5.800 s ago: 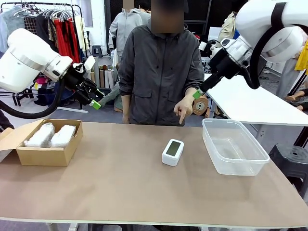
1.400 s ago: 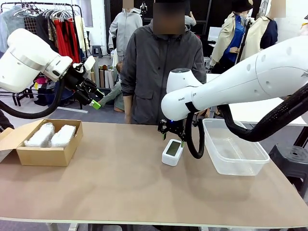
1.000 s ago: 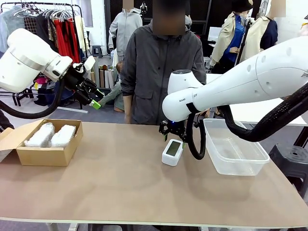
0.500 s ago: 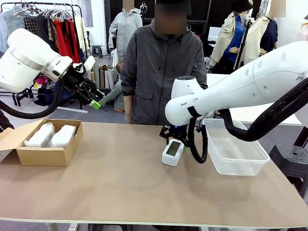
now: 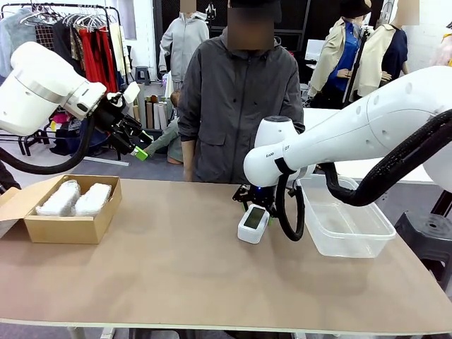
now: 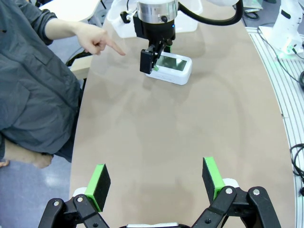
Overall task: Separate and place wrapped and unwrapped clocks.
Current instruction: Pick up the Digital clock indicated by the person.
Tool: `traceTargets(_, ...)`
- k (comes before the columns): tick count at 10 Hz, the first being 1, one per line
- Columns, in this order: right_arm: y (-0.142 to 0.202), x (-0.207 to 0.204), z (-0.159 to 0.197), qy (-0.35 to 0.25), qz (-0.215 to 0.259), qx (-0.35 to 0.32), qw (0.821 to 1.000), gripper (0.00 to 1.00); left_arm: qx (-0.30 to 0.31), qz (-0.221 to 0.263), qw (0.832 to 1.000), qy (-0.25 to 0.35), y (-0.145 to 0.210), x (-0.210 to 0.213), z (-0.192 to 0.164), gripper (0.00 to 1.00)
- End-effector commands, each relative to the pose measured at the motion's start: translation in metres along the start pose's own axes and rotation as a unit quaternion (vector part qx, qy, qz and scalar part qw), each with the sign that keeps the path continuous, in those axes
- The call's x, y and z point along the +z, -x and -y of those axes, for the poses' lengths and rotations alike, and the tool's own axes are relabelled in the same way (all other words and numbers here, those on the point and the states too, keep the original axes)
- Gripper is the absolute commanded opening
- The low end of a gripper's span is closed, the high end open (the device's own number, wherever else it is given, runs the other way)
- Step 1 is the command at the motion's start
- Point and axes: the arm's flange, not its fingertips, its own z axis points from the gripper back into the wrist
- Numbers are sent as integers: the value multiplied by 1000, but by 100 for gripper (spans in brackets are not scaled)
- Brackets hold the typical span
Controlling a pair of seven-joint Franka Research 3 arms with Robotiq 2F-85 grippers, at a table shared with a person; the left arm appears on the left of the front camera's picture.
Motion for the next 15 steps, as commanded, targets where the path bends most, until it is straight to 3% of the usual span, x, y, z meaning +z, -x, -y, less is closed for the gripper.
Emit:
traceTargets(1,-2,2,2,-6,1,12,1000,100,-4,0,1000,-1,0,1,1,100)
traceTargets(8,-1,4,-3,-7,-13,16,1000,100,-4,0,1000,-1,0,1,1,100)
traceTargets(11,1,-5,0,-21,-11,71,997,100,-4,0,1000,-1,0,1,1,100)
traceTargets(12,1,-4,3,-23,-6,104,994,80,-4,0,1000,-1,0,1,1,100)
traceTargets(15,3,1,6,-2,-16,90,996,20,-4,0,1000,-1,0,1,1,100)
